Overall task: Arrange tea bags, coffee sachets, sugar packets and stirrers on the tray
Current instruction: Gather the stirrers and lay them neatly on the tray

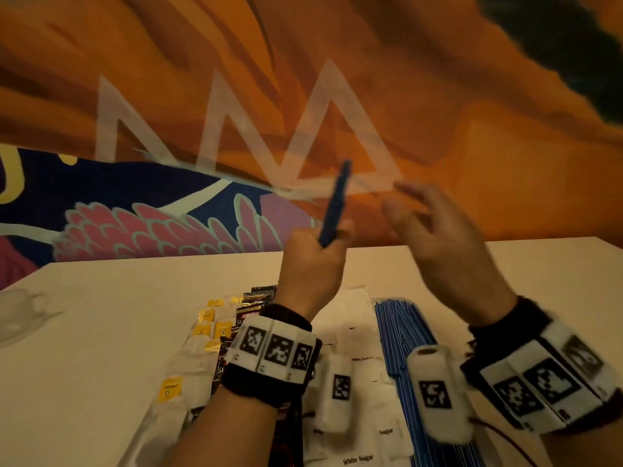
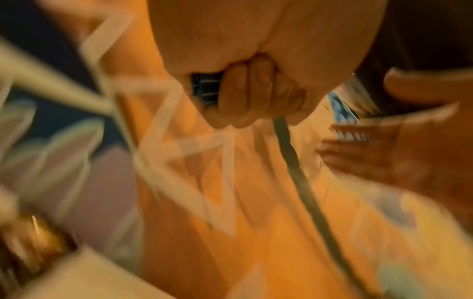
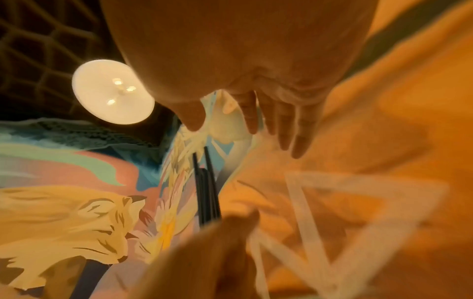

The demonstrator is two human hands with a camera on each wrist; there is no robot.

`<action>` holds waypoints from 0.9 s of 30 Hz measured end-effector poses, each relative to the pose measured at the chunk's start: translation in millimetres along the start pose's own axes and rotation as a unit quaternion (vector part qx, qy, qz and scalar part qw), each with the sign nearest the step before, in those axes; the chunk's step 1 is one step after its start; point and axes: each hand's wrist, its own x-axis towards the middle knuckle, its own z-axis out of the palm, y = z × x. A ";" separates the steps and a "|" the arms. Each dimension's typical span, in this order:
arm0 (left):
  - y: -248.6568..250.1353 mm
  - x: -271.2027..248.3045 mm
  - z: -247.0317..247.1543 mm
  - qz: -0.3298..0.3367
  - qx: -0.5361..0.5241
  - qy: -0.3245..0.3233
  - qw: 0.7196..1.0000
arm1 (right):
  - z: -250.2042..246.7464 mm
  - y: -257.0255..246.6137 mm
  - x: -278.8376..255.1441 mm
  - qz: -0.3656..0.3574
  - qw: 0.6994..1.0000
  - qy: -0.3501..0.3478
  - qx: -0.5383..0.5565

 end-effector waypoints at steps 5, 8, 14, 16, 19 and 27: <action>3.0 -3.2 -7.6 0.124 0.337 -0.123 0.925 | -23.9 -4.6 7.6 -0.093 0.995 0.027 0.000; 11.4 -10.3 -1.2 0.177 0.367 -0.147 0.901 | -5.4 -2.1 4.6 -0.092 0.993 -0.052 -0.051; 19.1 -10.5 -5.2 0.200 0.447 -0.097 0.866 | -4.9 3.6 5.2 -0.081 0.994 -0.054 -0.056; 22.8 -8.8 -7.9 0.202 0.462 -0.084 0.860 | -10.6 4.0 6.5 -0.085 0.989 -0.056 -0.103; 33.1 -16.9 -1.8 0.208 0.461 -0.118 0.855 | 0.4 4.2 0.5 -0.096 0.981 -0.096 -0.140; 42.1 -10.5 -25.4 0.177 0.497 -0.090 0.845 | -13.2 -5.5 -3.8 -0.098 0.948 -0.165 -0.252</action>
